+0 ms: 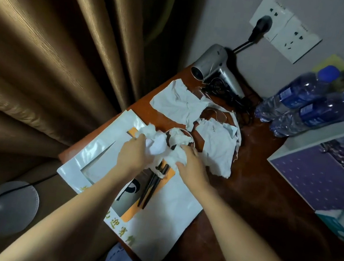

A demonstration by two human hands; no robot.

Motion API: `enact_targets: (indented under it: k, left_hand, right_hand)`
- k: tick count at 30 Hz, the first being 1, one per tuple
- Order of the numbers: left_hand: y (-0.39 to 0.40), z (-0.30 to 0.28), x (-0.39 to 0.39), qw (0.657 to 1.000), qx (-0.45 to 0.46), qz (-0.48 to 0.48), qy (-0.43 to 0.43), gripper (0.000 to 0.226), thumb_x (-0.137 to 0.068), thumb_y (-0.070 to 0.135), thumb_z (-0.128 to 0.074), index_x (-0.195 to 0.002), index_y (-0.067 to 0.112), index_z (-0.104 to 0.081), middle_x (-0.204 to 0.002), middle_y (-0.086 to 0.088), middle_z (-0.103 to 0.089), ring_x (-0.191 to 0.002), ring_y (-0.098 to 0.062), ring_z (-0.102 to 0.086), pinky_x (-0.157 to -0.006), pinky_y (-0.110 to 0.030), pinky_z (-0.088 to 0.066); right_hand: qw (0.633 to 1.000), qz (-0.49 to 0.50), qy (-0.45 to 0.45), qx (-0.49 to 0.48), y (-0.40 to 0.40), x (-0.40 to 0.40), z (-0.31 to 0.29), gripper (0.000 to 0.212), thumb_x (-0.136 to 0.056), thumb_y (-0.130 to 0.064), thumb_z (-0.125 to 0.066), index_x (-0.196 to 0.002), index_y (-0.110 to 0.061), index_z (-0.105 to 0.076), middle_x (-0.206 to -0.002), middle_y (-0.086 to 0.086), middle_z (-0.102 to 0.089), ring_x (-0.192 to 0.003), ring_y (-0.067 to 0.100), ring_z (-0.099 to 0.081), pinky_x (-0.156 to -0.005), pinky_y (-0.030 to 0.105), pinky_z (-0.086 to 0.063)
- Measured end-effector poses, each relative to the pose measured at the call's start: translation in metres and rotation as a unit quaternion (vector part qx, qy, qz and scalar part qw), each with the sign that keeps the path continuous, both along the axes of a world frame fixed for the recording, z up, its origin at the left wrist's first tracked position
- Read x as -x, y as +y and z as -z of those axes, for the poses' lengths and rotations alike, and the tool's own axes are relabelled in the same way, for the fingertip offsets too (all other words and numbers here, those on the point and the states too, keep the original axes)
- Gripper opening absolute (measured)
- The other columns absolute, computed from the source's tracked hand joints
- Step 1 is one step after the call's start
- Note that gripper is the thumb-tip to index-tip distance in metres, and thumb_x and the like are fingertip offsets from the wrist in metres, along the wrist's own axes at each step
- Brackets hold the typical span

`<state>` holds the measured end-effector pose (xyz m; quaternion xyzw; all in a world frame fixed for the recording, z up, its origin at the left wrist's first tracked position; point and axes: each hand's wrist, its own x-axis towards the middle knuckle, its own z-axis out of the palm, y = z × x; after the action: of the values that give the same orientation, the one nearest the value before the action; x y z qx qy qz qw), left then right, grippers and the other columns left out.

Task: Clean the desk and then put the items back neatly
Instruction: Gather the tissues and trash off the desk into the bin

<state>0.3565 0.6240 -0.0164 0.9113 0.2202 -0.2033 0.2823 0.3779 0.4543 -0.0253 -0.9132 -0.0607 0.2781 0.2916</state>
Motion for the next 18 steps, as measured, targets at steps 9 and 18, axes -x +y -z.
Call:
enact_targets:
  k: [9,18]
  left_hand:
    - [0.001,-0.021,-0.008,0.998,-0.005,0.000,-0.055,0.020,-0.081,0.020,-0.065,-0.082,0.009,-0.048,-0.068,-0.003,-0.048,-0.062,-0.018,-0.048,-0.048,-0.022,-0.030]
    - [-0.039,-0.080,-0.022,0.991,-0.005,0.059,-0.123,0.027,-0.082,0.026,-0.067,-0.076,0.007,-0.048,-0.071,-0.007,-0.050,-0.061,-0.019,-0.045,-0.048,-0.027,-0.028]
  right_hand:
    - [0.992,0.125,-0.008,-0.029,-0.016,-0.006,-0.009,0.012,-0.084,-0.004,-0.058,-0.081,-0.001,-0.048,-0.081,0.007,-0.047,-0.077,0.018,-0.045,-0.061,0.026,-0.031]
    - [0.963,0.245,-0.061,-0.090,-0.062,0.021,-0.060,0.015,-0.082,-0.005,-0.062,-0.090,0.005,-0.054,-0.078,0.010,-0.054,-0.070,0.021,-0.050,-0.048,0.019,-0.035]
